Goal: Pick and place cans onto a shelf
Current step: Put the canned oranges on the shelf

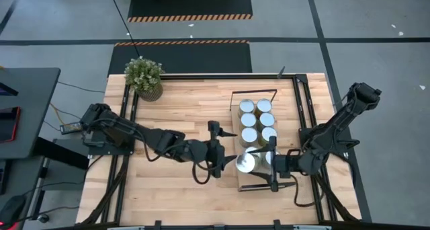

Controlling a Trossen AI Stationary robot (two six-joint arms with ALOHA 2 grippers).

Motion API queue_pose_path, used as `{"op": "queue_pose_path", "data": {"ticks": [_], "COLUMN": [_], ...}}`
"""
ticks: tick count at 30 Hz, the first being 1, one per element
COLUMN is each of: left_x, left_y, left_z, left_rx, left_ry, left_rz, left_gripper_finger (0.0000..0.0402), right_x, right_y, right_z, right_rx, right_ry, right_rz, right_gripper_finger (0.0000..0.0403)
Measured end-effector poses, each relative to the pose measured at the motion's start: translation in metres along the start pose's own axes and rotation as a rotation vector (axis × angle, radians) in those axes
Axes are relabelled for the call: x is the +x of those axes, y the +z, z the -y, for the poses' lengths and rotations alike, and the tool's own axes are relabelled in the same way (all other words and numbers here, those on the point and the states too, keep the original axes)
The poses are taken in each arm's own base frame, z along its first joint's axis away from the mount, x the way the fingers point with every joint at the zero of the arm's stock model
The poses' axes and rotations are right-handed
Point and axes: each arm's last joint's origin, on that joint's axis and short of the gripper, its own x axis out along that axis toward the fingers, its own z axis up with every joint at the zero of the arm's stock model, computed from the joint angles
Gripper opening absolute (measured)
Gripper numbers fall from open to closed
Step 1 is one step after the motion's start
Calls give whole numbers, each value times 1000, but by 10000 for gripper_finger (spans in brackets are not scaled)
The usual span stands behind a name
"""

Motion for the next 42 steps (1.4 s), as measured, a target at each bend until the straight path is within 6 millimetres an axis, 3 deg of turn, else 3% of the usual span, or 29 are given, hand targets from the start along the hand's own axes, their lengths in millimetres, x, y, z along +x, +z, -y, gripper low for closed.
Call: {"op": "queue_pose_path", "data": {"ticks": [10,17,23,26,35,42], "left_x": [4,-4,-5,-5,-5,-5], "left_y": [4,3,-8,-11,-16,-18], "left_z": [0,4,8,9,9,9], "left_rx": [-30,2,-10,-16,-10,2], "left_ry": [-45,-46,-81,-98,-102,-103], "left_rz": [70,34,-69,-99,-146,-166], "left_gripper_finger": [354,354,354,354,354,354], "right_x": [14,-32,-72,-80,-96,-106], "right_y": [-10,1,-7,-16,-14,-14], "right_z": [-2,-7,10,15,13,32], "right_rx": [-14,2,148,182,260,311], "right_ry": [-29,-48,23,43,198,172], "right_rz": [-37,-38,-145,-210,-250,-359], "right_gripper_finger": [319,319,319,319,319,319]}}
